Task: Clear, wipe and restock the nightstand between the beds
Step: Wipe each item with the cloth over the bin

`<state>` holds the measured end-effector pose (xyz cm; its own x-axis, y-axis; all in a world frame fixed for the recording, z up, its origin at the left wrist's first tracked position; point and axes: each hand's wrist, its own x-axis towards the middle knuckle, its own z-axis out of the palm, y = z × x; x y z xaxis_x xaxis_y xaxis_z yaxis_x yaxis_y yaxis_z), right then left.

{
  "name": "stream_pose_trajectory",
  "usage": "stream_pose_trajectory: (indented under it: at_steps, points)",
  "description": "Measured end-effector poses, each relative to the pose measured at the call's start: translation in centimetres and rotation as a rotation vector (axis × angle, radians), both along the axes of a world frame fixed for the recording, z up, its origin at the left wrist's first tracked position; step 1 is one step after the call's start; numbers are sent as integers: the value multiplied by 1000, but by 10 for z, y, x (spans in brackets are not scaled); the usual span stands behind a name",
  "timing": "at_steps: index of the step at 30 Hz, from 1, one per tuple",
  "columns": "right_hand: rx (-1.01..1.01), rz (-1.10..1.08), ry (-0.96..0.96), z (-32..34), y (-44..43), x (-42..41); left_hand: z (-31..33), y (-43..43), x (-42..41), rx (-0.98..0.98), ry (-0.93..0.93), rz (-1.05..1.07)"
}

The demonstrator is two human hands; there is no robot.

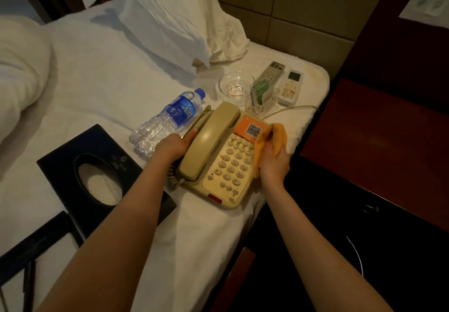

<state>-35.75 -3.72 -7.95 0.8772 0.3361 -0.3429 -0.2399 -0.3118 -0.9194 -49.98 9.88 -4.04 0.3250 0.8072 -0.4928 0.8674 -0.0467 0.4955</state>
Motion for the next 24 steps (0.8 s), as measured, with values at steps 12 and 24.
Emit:
stream_pose_trajectory:
  at_steps: [12,24]
  points:
    - [191,11,211,15,-34,7,5,-26,9,46,-259,119]
    - [592,145,833,46,-67,6,11,-59,31,-89,-359,118]
